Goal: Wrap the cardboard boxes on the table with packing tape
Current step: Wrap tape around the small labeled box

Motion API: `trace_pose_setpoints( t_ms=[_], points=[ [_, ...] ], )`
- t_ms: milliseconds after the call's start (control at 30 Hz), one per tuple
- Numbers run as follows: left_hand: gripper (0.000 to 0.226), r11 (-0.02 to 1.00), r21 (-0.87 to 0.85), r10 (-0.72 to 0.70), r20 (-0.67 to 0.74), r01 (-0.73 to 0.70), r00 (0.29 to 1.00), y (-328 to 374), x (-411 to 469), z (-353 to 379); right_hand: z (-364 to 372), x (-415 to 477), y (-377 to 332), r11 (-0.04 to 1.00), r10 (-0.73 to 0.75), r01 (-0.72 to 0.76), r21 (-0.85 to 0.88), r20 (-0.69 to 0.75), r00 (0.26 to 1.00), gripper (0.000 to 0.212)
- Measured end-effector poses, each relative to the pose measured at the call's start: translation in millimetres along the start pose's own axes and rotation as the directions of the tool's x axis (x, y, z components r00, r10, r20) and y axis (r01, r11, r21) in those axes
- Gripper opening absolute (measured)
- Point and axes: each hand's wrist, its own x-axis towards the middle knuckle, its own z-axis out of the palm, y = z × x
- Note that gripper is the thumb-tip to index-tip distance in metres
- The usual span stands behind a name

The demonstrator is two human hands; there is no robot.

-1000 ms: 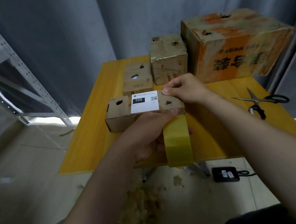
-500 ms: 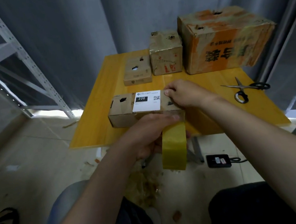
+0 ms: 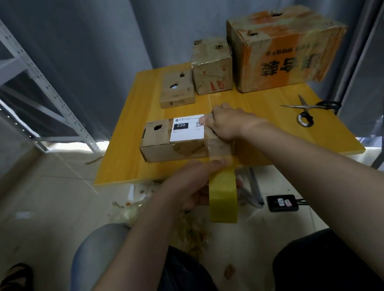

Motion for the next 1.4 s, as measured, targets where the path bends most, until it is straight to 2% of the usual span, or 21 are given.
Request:
trace_pose_setpoints(
  t_ms=[167, 300, 367, 467, 533, 600, 667, 733, 867, 967, 1133, 1233, 1400],
  points=[
    [0.033, 0.998, 0.023, -0.06, -0.001, 0.06, 0.998, -1, 3, -2, 1, 0, 0, 1.0, -0.006, 0.006, -0.013, -0.008, 1.0, 0.06],
    [0.032, 0.988, 0.086, -0.134, 0.019, 0.132, 0.991, -6, -1, -2, 0, 1, -1, 1.0, 0.008, -0.008, 0.024, -0.014, 1.0, 0.065],
    [0.029, 0.99, 0.08, -0.114, 0.021, 0.112, 0.993, -5, -2, 0, 1, 2, -1, 0.999, 0.013, -0.012, 0.052, -0.02, 1.0, 0.066],
    [0.027, 0.996, 0.061, -0.062, 0.01, 0.061, 0.998, 3, -2, 3, -1, 0, 0, 0.976, 0.036, -0.026, 0.216, -0.041, 0.999, 0.068],
    [0.025, 0.999, 0.047, -0.028, 0.015, 0.027, 0.999, 7, -3, 4, -7, -4, 4, 0.946, 0.059, -0.023, 0.323, -0.104, 0.993, 0.067],
    [0.021, 0.999, 0.039, -0.01, 0.046, 0.008, 0.999, 8, -4, 5, -15, -12, 16, 0.946, 0.105, -0.029, 0.322, -0.219, 0.97, 0.058],
    [0.024, 0.999, 0.051, -0.006, 0.069, 0.002, 0.998, 7, -4, 7, -22, -20, 36, 0.973, 0.167, -0.114, 0.201, -0.272, 0.948, 0.05],
    [0.033, 0.998, 0.063, -0.006, 0.067, 0.001, 0.998, 5, -1, 9, -28, -28, 62, 0.959, 0.279, -0.259, 0.114, -0.238, 0.93, 0.054],
    [0.058, 0.997, 0.072, -0.007, 0.031, 0.005, 1.0, 4, 3, 13, -36, -43, 119, 0.863, 0.504, -0.487, 0.131, -0.207, 0.838, 0.062],
    [0.052, 0.998, 0.071, -0.002, 0.043, -0.001, 0.999, 4, 4, 16, -35, -49, 157, 0.828, 0.561, -0.535, 0.169, -0.212, 0.801, 0.071],
    [0.042, 0.996, 0.092, -0.002, 0.048, -0.002, 0.999, 4, 5, 17, -31, -49, 177, 0.795, 0.603, -0.591, 0.133, -0.083, 0.793, 0.084],
    [0.045, 0.995, 0.101, -0.001, 0.035, -0.003, 0.999, 4, 7, 16, -29, -48, 171, 0.809, 0.585, -0.572, 0.134, -0.098, 0.805, 0.075],
    [0.041, 0.995, 0.096, 0.007, 0.039, -0.011, 0.999, 4, 6, 19, -19, -50, 149, 0.885, 0.462, -0.441, 0.151, -0.172, 0.87, 0.04]
  ],
)
